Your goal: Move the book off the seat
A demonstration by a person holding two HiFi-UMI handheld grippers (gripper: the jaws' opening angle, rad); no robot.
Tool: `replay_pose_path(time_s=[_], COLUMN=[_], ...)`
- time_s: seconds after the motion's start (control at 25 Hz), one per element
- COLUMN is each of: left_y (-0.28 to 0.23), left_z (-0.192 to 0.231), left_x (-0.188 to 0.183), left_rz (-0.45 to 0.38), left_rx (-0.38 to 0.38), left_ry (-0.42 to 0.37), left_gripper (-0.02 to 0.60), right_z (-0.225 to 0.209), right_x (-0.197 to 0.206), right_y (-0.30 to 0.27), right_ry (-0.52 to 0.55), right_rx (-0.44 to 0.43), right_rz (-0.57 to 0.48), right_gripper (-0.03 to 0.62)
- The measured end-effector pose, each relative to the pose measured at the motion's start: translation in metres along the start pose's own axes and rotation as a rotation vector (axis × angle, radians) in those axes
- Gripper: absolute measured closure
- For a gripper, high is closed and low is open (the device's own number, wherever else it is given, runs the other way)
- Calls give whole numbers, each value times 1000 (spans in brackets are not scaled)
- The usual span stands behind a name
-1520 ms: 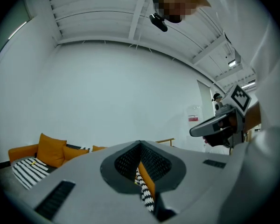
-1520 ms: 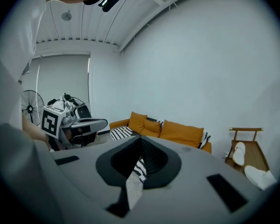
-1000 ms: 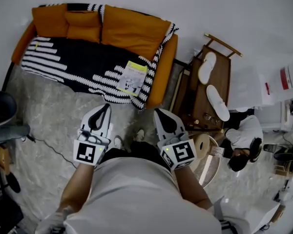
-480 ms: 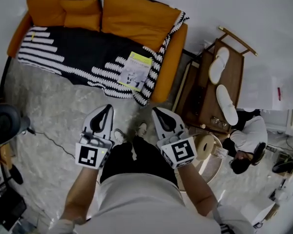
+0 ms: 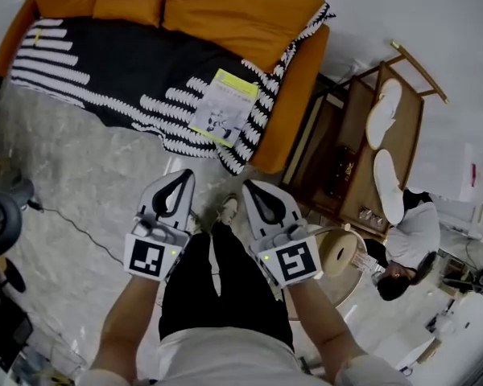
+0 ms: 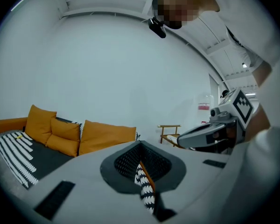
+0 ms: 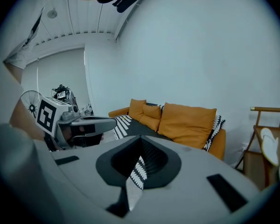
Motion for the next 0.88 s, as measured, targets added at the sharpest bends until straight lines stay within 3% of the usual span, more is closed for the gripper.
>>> replay_pose_path(time_s=[0.12, 0.28, 0.52, 0.76, 0.88], left_y=[-19, -52, -114, -167, -182], left_z=[11, 36, 65, 94, 106], left_x=[30, 68, 148, 225, 246], left_rz=[5, 80, 267, 389, 404], left_rx=[6, 17, 92, 76, 69], left_ry=[23, 38, 41, 108, 126], left_gripper=[565, 565, 565, 561, 511], right_z=[-6, -18, -46, -81, -94], right_x=[17, 45, 84, 117, 131], right_y=[-19, -40, -72, -91, -97], right_ry=[-17, -75, -118, -111, -106], right_rx=[-15, -15, 19, 37, 39], right_rz=[-27, 5, 45, 56, 65], right_gripper=[574, 574, 574, 574, 574])
Point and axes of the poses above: the fingertips, and each gripper's own axes: y backward along the fingers, z to its left, x out of its underside, the point moved 8 cm from there along y, backward along the fingers, and after that the axes turned 8 degrees about z, right-handed, at the moved point
